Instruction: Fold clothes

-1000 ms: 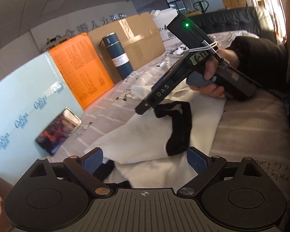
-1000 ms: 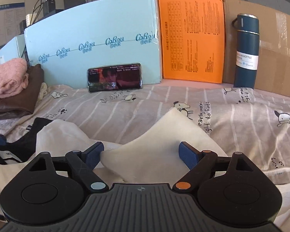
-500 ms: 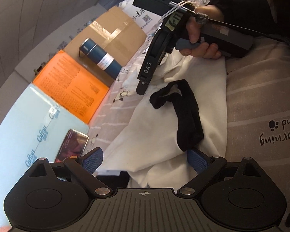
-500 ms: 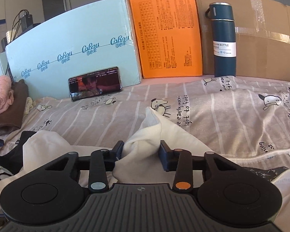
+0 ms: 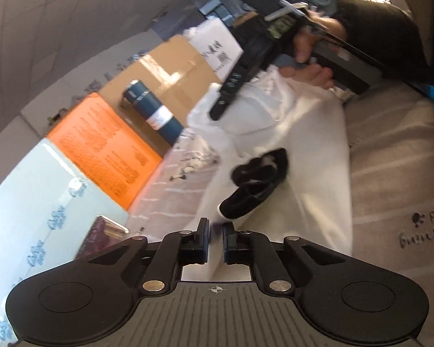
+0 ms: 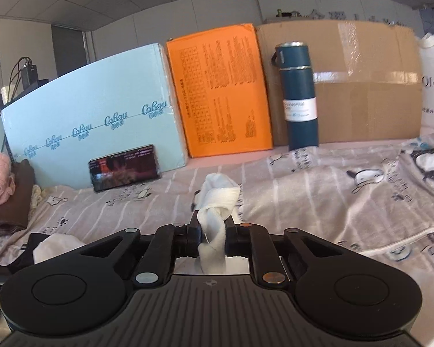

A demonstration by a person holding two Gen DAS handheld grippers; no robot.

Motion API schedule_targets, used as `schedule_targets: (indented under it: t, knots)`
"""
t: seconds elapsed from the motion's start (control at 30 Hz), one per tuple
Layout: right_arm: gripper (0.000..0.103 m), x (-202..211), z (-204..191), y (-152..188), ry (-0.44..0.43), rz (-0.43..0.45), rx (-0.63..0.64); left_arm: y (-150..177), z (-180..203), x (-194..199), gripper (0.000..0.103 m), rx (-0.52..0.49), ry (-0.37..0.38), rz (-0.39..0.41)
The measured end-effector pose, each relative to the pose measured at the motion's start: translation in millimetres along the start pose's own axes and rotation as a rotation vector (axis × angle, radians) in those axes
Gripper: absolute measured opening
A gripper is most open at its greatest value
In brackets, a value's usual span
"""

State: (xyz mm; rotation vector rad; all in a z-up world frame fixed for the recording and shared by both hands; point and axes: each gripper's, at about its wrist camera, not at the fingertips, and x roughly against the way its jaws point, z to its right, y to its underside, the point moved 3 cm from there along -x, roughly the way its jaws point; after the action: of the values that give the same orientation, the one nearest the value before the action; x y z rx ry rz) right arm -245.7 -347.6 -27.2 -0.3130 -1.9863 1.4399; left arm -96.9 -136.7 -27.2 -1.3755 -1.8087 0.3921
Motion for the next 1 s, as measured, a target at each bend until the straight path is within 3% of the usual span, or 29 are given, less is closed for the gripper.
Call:
schedule_targets:
  t: [0.1,0.2,0.3,0.43,0.53,0.63,0.7,0.77,0.9,0.93,0.97,1.0]
  knots:
    - [0.011,12,14,-9,0.064,0.046,0.032,-3,-18,-2,0.000,0.058,-0.132,0.054]
    - [0.010,24,27,-19,0.128,0.091,0.065,-7,-37,-9,0.000,0.123,-0.203,0.096]
    - [0.010,27,39,-27,0.158,0.107,0.087,-8,-51,-12,0.000,0.147,-0.158,0.078]
    - [0.010,28,43,-25,0.141,0.099,0.088,-5,-43,14,0.020,0.081,-0.025,0.048]
    - [0.010,24,42,-22,0.136,0.099,0.085,4,-19,30,0.063,-0.032,0.032,-0.032]
    - [0.010,21,43,-20,0.131,0.096,0.066,13,4,26,0.065,-0.161,0.044,-0.163]
    - [0.010,19,43,-19,0.129,0.095,0.054,17,15,20,0.065,-0.234,0.052,-0.200]
    - [0.010,19,44,-18,0.127,0.096,0.043,16,24,14,0.065,-0.290,0.062,-0.182]
    - [0.010,21,46,-18,0.130,0.094,0.027,4,27,-1,0.061,-0.266,0.061,-0.098]
    - [0.010,22,46,-17,0.129,0.094,0.024,2,26,-4,0.038,-0.246,0.059,-0.080]
    - [0.010,22,47,-17,0.129,0.093,0.021,1,25,-8,0.005,-0.227,0.058,-0.062]
    - [0.010,22,47,-17,0.129,0.094,0.020,-1,23,-10,0.006,-0.205,0.049,-0.045]
